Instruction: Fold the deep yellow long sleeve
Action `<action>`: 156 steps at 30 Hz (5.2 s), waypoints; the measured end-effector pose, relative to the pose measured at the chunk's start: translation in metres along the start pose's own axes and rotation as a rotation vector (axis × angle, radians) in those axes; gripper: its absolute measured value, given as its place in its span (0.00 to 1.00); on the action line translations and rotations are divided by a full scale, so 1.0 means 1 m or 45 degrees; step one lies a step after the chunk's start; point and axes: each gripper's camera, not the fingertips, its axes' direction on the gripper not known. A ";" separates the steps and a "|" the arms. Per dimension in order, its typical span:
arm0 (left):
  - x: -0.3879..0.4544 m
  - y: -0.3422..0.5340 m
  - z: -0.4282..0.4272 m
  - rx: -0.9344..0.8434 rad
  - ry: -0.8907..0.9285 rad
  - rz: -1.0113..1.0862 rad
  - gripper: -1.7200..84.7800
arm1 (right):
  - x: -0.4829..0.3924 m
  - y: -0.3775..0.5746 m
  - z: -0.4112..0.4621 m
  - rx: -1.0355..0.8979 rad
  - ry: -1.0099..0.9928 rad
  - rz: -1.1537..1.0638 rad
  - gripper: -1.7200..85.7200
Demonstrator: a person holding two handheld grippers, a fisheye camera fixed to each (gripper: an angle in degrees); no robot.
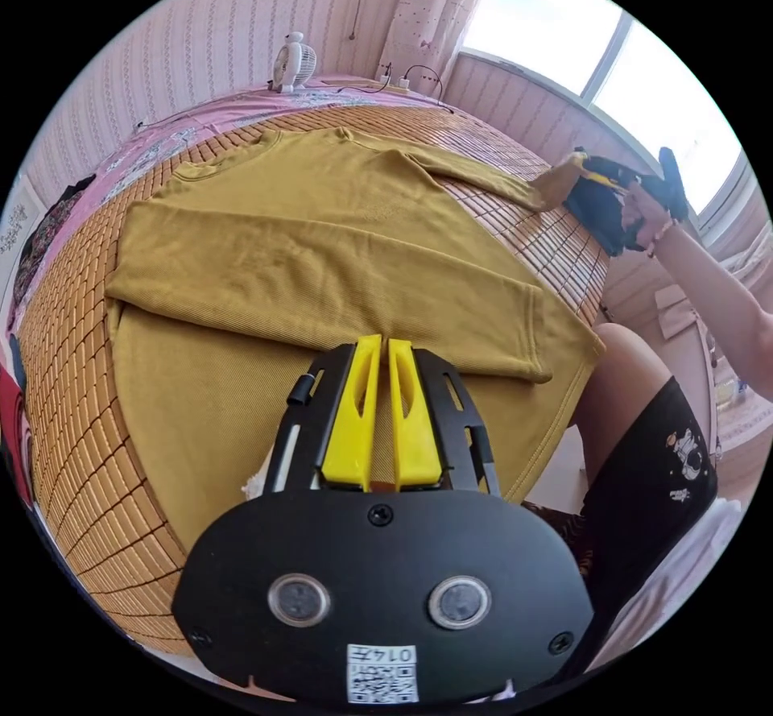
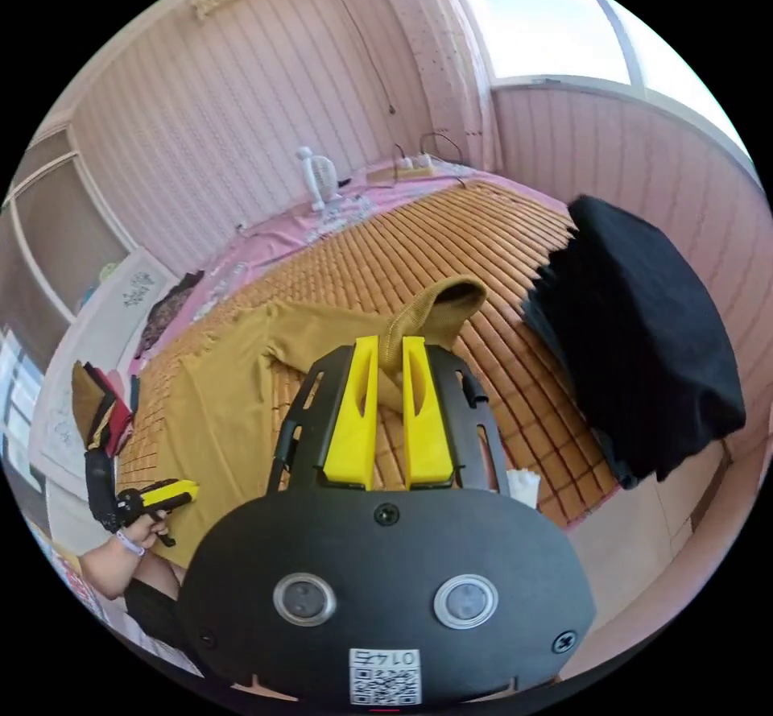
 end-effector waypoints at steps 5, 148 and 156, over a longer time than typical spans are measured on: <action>-0.023 0.033 -0.033 0.162 0.114 -0.119 0.01 | -0.130 -0.035 -0.045 0.273 -0.563 -0.439 0.08; 0.261 0.132 -0.090 0.076 0.134 0.498 0.07 | -0.029 0.144 0.199 -0.568 -0.613 0.337 0.17; 0.235 0.167 -0.126 0.247 0.136 0.461 0.06 | -0.006 0.144 0.151 -0.370 -0.792 0.511 0.04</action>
